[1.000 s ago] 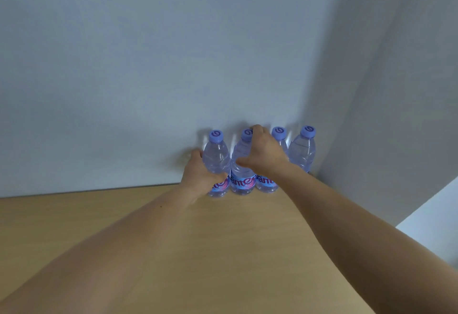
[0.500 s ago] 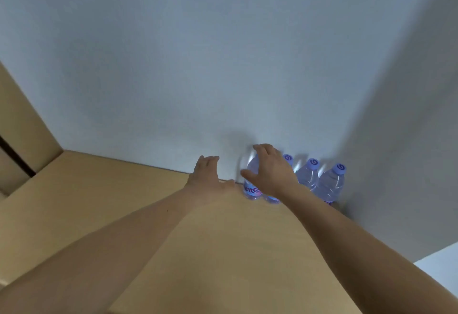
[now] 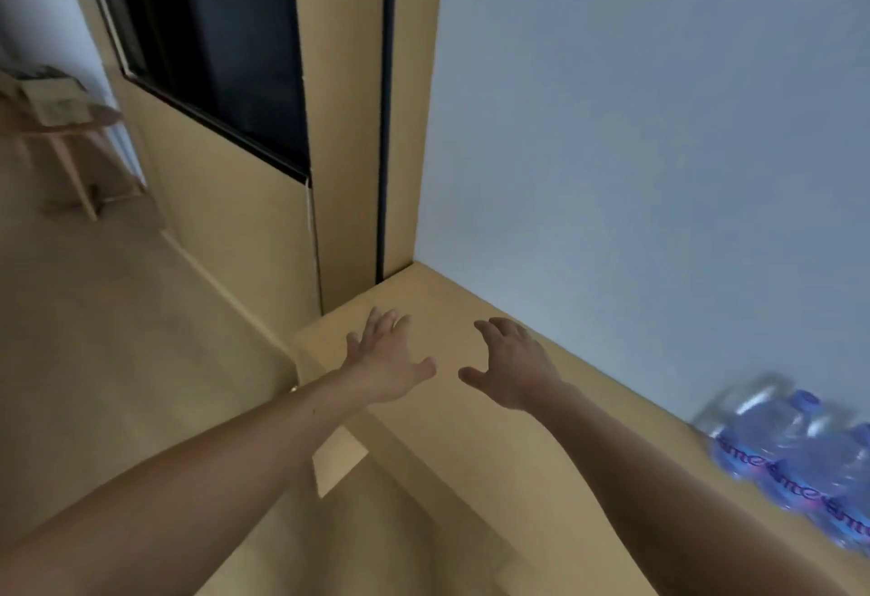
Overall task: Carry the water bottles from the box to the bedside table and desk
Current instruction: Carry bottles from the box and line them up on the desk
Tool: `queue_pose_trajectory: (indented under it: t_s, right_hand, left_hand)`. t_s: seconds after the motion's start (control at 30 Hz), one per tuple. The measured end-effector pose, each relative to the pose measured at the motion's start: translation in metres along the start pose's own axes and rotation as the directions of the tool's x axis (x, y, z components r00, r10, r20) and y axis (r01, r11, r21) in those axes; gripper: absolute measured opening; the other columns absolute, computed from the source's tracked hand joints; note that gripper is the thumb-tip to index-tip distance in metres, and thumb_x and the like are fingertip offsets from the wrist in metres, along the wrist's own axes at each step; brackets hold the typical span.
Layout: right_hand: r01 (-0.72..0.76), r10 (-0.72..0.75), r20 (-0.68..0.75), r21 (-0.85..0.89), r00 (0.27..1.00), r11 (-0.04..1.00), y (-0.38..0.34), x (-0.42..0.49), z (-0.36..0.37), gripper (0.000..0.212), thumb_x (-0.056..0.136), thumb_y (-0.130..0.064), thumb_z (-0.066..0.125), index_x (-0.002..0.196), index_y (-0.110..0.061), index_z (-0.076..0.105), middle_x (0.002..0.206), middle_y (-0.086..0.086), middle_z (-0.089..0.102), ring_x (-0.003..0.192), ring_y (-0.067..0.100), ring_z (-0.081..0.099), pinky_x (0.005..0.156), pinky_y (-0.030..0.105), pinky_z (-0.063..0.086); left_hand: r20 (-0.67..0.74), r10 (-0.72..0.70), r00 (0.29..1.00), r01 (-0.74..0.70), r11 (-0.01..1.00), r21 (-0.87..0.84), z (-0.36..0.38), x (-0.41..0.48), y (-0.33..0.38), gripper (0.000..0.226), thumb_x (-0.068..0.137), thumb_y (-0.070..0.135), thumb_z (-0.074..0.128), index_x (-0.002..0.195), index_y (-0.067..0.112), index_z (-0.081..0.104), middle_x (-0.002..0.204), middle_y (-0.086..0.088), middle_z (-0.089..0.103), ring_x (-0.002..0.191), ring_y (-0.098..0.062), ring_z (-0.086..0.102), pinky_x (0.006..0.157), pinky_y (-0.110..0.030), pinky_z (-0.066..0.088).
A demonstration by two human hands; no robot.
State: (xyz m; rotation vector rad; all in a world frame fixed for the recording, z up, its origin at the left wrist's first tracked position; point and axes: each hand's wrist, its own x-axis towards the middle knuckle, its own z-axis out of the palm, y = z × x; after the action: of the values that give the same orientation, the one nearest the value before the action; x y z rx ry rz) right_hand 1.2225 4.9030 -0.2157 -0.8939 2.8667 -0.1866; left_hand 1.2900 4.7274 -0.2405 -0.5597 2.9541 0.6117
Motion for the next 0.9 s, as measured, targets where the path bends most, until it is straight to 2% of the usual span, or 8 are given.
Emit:
queue_pose_trajectory:
  t_s: [0.2, 0.33, 0.53, 0.9]
  right_hand:
    - [0.221, -0.219, 0.088, -0.022, 0.972, 0.975, -0.153, 0.050, 0.036, 0.083, 0.090, -0.057, 0.056, 0.156, -0.024, 0.018, 0.162, 0.005, 0.020, 0.149, 0.026, 0.017, 0.117, 0.045, 0.026]
    - [0.346, -0.341, 0.113, -0.024, 0.933, 0.938, -0.227, 0.082, 0.049, 0.076, 0.091, -0.057, 0.053, 0.152, -0.018, 0.028, 0.156, 0.006, 0.028, 0.147, 0.026, 0.021, 0.116, 0.045, 0.027]
    - [0.506, -0.509, 0.163, 0.060, 0.845, 0.860, -0.307, 0.152, 0.069, 0.078, 0.091, -0.058, 0.051, 0.156, -0.026, 0.019, 0.162, 0.002, 0.019, 0.148, 0.023, 0.019, 0.118, 0.044, 0.022]
    - [0.663, -0.673, 0.183, 0.119, 0.717, 0.739, -0.402, 0.316, 0.057, 0.078, 0.094, -0.055, 0.049, 0.157, -0.022, 0.018, 0.164, 0.005, 0.015, 0.151, 0.023, 0.012, 0.119, 0.045, 0.020]
  left_hand:
    - [-0.048, -0.236, 0.971, 0.234, 0.971, -0.042, -0.052, -0.040, -0.162, 0.086, 0.093, 0.060, 0.050, 0.159, 0.020, 0.014, 0.169, -0.002, 0.004, 0.155, -0.024, -0.007, 0.122, -0.055, 0.008]
    - [-0.088, -0.365, 0.927, 0.359, 0.930, -0.080, -0.079, -0.053, -0.234, 0.082, 0.094, 0.055, 0.053, 0.159, 0.019, 0.017, 0.169, -0.004, 0.006, 0.156, -0.026, -0.004, 0.123, -0.055, 0.009]
    - [-0.082, -0.509, 0.857, 0.508, 0.861, -0.038, -0.096, -0.036, -0.307, 0.082, 0.094, 0.060, 0.050, 0.159, 0.022, 0.018, 0.169, -0.001, 0.004, 0.156, -0.025, -0.005, 0.123, -0.056, 0.010]
    - [-0.117, -0.681, 0.723, 0.682, 0.731, -0.042, -0.167, 0.048, -0.392, 0.079, 0.096, 0.060, 0.046, 0.160, 0.023, 0.018, 0.169, 0.000, 0.003, 0.156, -0.024, -0.008, 0.123, -0.057, 0.010]
